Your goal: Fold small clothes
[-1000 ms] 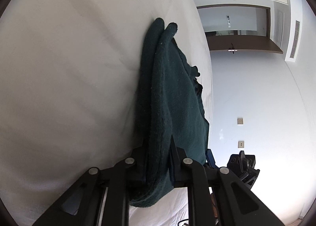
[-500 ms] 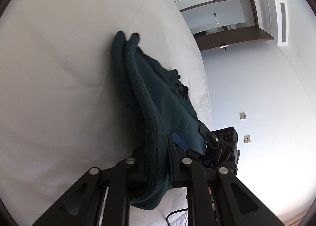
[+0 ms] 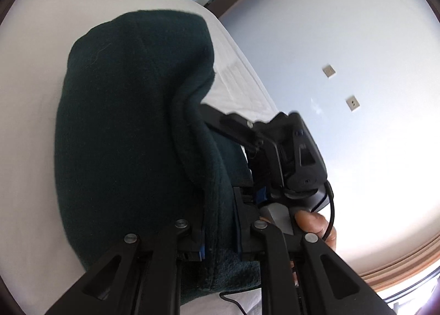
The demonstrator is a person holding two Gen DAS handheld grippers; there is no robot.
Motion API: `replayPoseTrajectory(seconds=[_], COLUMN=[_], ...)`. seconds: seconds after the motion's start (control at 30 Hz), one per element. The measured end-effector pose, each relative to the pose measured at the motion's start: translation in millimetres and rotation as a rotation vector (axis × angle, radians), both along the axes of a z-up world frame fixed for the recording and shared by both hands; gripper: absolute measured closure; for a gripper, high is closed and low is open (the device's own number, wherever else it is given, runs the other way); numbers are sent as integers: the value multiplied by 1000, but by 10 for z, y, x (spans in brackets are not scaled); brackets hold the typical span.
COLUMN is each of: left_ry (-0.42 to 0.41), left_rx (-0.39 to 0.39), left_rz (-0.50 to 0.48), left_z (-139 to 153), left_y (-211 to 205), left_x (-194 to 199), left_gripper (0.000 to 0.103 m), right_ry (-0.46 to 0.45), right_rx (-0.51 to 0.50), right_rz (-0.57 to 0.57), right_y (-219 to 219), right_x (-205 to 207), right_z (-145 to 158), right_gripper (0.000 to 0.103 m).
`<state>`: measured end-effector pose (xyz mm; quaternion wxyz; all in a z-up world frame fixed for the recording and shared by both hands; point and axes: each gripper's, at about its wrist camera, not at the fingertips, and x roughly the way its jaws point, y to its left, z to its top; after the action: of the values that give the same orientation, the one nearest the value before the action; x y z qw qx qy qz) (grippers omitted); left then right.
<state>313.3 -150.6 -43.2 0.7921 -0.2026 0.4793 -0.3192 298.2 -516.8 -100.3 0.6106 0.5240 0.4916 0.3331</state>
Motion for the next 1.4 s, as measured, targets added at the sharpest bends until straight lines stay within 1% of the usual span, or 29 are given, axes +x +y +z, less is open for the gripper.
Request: replayPoseTrajectory(seconds=[0.07, 0.1, 0.13, 0.17, 0.23, 0.33, 0.4, 0.43, 0.5, 0.57, 0.6, 0.63, 0.7, 0.73, 0.77, 0.83, 0.9, 1.0, 1.07, 1.13, 1.17, 1.2, 1.23, 1.27, 1.33, 1.4], left_ry=[21, 20, 6, -7, -24, -56, -100, -116, -123, -105, -93, -84, -81, -79, -76, -75, -87, -122, -126, -123, -122, -115, -104, -96, -96, -98], left_rx=[13, 21, 20, 27, 41, 1, -4, -6, -16, -8, -14, -22, -11, -8, -9, -15, -21, -5, 5, 14, 24, 36, 40, 44, 81, 108], left_rz=[-36, -58, -79, -90, -91, -79, -47, -27, -1, 29, 33, 32, 29, 20, 16, 14, 14, 8, 3, -5, -8, -12, -21, -32, -43, -45], left_z=[-154, -213, -253, -274, -293, -204, -163, -130, -129, -181, -215, -248, -263, -279, -282, -280, -229, -136, -120, -159, -188, -233, -283, -329, -406, -441], left_y=[-195, -260, -299, -307, -253, -15, 278, 395, 566, 673, 709, 729, 694, 669, 669, 634, 578, 494, 433, 377, 338, 308, 272, 236, 167, 109], left_x=[-21, -45, -92, -139, -212, -311, -393, -413, -454, -448, -439, -439, -414, -410, -394, -363, -362, -337, -313, -289, -285, -280, -277, -278, -282, -269], left_gripper=[85, 84, 80, 67, 50, 49, 49, 49, 45, 45, 45, 45, 45, 45, 45, 45, 45, 44, 42, 42, 42, 42, 42, 42, 42, 42], right_ry=[28, 24, 14, 20, 36, 16, 7, 3, -11, -4, 7, 16, 16, 11, -1, -38, -101, -213, -249, -239, -224, -204, -165, -137, -114, -115], right_rx=[79, 98, 95, 80, 94, 36, -26, -70, -157, -261, -295, -330, -381, -406, -440, -497, -553, -548, -540, -552, -570, -586, -592, -581, -493, -467], right_rz=[-38, -57, -73, -75, -62, -44, -27, -13, 19, 42, 48, 46, 30, 20, 13, 5, -6, -18, -25, -33, -40, -51, -75, -97, -139, -146], right_y=[-189, -317, -400, -446, -479, -424, -340, -293, -201, -146, -134, -140, -181, -219, -232, -242, -237, -240, -303, -450, -507, -616, -749, -889, -1082, -1051], right_x=[22, 25, 32, 45, 76, 118, 129, 147, 172, 180, 180, 171, 68, 51, 42, 18, -3, -25, -50, -84, -84, -105, -118, -141, -181, -155], right_z=[-119, -140, -138, -149, -180, -133, -91, -67, -20, 5, -3, -10, -44, -34, -19, 54, 217, 476, 559, 491, 408, 325, 182, 83, -129, -207], right_gripper=[23, 23, 23, 23, 23, 23, 24, 25, 31, 53, 58, 70, 76, 84, 88, 90, 91, 91, 91, 91, 91, 91, 91, 91, 92, 92])
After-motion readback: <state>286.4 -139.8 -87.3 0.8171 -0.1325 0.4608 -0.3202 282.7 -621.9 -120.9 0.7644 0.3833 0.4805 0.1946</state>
